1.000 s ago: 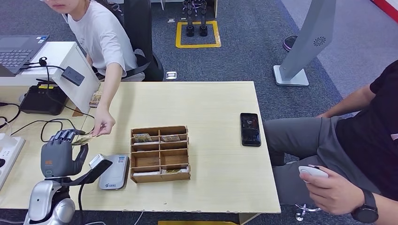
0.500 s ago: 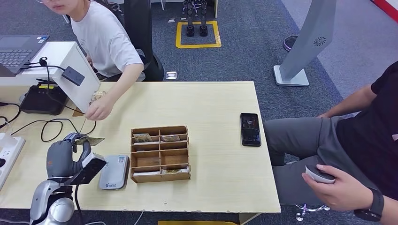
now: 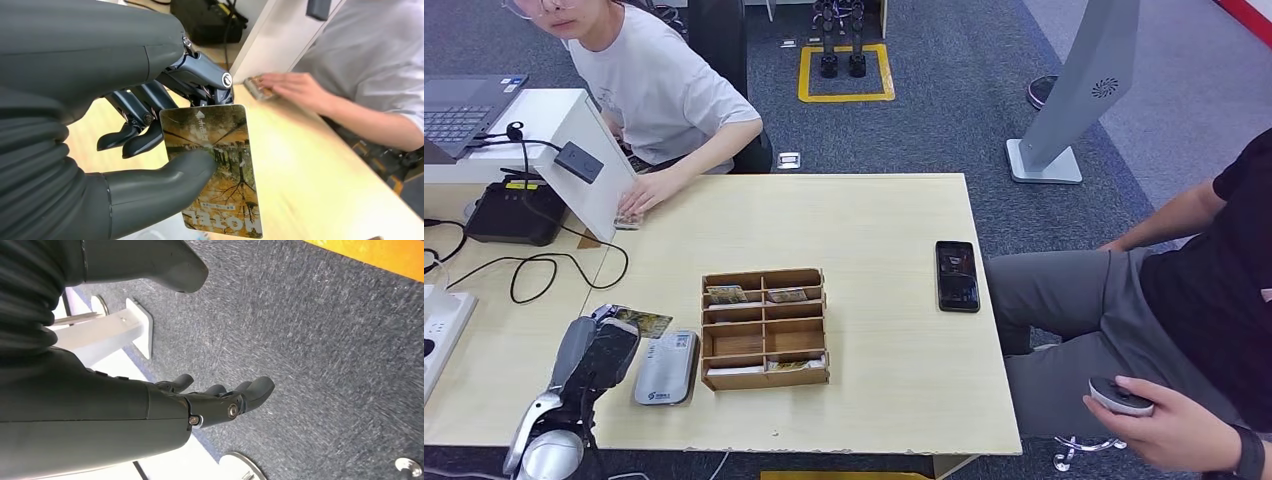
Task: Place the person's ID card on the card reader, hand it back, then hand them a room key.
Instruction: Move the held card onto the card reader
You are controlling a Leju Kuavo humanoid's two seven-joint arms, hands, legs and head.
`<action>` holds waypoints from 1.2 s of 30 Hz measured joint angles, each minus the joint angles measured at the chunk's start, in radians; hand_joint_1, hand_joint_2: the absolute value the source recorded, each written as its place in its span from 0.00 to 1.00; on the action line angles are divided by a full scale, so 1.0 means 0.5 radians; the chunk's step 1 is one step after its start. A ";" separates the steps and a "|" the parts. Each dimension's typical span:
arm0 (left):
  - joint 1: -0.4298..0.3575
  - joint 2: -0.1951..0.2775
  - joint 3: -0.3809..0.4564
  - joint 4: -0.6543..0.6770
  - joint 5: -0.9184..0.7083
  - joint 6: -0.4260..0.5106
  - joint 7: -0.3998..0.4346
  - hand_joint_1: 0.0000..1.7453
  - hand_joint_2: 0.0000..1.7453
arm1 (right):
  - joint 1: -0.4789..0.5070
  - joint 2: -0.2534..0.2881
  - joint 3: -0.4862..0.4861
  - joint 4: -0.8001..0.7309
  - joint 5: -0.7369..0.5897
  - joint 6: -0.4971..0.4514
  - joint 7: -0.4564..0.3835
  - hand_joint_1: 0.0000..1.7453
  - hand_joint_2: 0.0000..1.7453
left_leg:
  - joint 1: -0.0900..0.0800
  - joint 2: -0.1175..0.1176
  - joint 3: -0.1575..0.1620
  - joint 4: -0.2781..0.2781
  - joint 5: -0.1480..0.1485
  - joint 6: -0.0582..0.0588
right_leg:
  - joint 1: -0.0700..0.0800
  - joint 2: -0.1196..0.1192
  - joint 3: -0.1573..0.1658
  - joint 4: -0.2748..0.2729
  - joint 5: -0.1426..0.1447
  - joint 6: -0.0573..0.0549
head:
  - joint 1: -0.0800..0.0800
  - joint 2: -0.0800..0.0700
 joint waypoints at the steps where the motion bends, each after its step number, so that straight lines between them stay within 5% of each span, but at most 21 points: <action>1: 0.016 -0.003 0.000 -0.009 -0.020 -0.002 0.014 1.00 1.00 | 0.001 0.000 0.000 0.000 0.000 0.000 0.006 0.00 1.00 | 0.000 0.000 0.000 0.000 0.000 0.000 | 0.000 0.000 0.000 0.000 0.000 0.000 | 0.000 0.000; 19: 0.142 -0.026 -0.001 -0.038 -0.081 -0.106 0.114 1.00 1.00 | 0.008 0.000 -0.031 0.000 0.002 -0.018 -0.007 0.00 1.00 | 0.000 0.000 0.000 0.000 0.000 0.000 | 0.000 0.000 0.000 0.000 0.000 0.000 | 0.000 0.000; 36: 0.088 -0.141 -0.022 0.134 -0.419 0.067 0.165 1.00 1.00 | 0.006 0.000 -0.031 0.000 0.031 -0.009 0.012 0.00 1.00 | 0.000 0.000 0.000 0.000 0.000 0.000 | 0.000 0.000 0.001 0.000 0.000 0.000 | 0.000 0.000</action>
